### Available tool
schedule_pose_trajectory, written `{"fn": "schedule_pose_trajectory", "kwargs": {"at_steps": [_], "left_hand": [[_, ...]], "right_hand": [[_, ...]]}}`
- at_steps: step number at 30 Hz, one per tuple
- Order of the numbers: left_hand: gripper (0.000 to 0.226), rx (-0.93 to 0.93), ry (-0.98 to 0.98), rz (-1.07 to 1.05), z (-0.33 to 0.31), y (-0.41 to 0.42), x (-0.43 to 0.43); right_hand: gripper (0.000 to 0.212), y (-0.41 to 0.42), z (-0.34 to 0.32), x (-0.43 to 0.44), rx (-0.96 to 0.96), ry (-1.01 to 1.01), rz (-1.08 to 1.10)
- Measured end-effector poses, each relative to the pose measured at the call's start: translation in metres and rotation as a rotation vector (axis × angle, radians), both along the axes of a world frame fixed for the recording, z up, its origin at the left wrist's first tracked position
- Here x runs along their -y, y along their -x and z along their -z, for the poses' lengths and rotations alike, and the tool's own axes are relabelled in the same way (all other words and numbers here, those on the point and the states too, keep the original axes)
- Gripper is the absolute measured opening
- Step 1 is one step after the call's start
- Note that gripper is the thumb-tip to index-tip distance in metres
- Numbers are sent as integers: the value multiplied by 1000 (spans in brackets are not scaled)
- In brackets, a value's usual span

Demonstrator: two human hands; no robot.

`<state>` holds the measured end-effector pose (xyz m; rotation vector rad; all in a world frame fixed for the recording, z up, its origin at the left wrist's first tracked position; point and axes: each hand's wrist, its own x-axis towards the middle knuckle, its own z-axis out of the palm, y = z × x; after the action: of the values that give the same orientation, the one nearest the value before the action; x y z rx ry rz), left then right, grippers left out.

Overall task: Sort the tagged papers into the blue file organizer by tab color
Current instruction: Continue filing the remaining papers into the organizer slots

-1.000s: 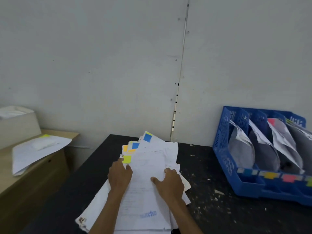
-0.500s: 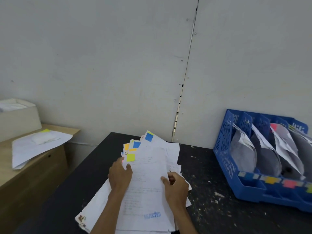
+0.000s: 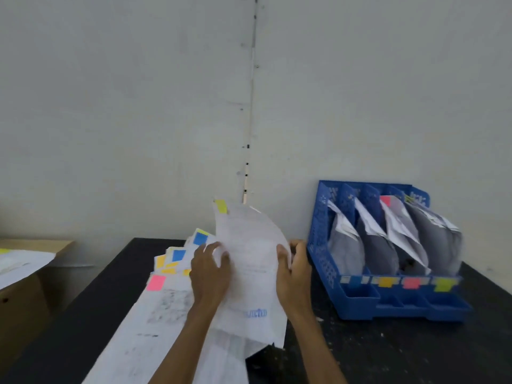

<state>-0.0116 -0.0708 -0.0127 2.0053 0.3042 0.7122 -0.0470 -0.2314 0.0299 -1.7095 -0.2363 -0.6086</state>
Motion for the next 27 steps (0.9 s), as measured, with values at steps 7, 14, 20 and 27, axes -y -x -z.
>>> {"fn": "schedule_pose_trajectory", "kwargs": {"at_steps": [7, 14, 20, 27], "left_hand": [[41, 228, -52, 324, -84, -19, 162], [48, 278, -58, 729, -139, -19, 322], [60, 54, 97, 932, -140, -37, 416], [109, -157, 235, 993, -121, -86, 463]], "right_hand": [[11, 3, -68, 132, 245, -14, 312], [13, 10, -102, 260, 412, 77, 670], [23, -12, -95, 324, 477, 256, 798], [16, -63, -69, 362, 544, 331, 825]]}}
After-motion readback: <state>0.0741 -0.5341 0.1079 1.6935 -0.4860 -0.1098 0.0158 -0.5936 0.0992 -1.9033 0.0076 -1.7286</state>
